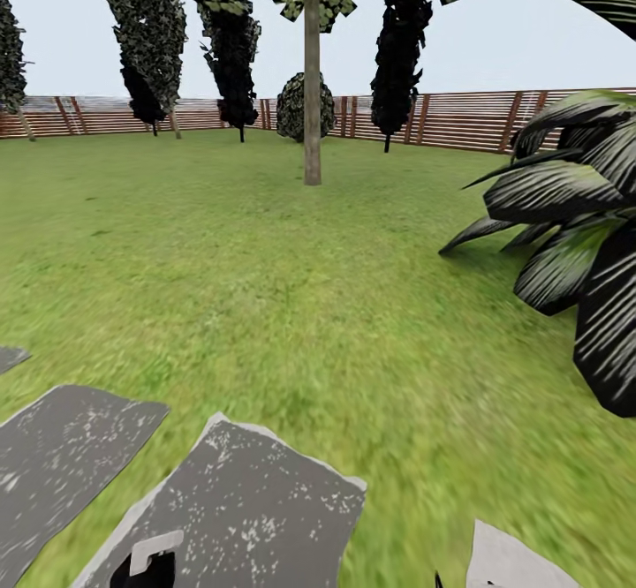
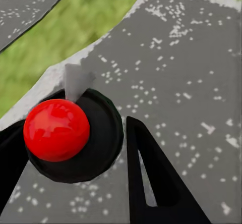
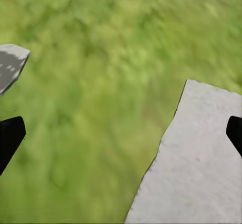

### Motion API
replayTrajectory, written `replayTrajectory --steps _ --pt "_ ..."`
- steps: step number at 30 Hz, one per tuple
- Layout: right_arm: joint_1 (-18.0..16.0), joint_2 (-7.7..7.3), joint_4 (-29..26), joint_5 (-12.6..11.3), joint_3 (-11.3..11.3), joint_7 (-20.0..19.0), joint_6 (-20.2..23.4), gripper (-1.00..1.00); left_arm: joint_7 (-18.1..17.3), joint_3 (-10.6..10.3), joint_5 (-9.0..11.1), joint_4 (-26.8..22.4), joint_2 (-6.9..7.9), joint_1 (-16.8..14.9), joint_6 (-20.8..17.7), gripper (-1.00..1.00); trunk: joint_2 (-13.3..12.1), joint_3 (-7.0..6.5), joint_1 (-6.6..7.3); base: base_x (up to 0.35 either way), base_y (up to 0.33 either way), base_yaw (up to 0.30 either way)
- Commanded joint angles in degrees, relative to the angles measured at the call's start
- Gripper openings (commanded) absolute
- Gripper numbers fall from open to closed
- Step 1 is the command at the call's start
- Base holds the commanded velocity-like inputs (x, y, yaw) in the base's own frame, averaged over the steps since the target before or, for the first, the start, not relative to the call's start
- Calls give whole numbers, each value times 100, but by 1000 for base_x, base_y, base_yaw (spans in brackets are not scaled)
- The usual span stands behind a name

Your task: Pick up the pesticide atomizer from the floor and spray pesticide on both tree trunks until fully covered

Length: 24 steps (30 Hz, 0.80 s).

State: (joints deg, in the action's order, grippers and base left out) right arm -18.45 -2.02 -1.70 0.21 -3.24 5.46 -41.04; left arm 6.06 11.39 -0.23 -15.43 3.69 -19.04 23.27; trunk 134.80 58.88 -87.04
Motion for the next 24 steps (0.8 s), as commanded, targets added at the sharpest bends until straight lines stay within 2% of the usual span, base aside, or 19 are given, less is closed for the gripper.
replayTrajectory --steps 1,24 --pt "-3 2 4 3 -28 -6 -18 100 18 -5 -4 5 0 -4 19 -100 2 5 -2 334 0 0" --pt "-1 9 9 5 -28 -1 -18 100 -52 -5 -39 5 9 -4 20 -100 2 5 -2 334 0 0"
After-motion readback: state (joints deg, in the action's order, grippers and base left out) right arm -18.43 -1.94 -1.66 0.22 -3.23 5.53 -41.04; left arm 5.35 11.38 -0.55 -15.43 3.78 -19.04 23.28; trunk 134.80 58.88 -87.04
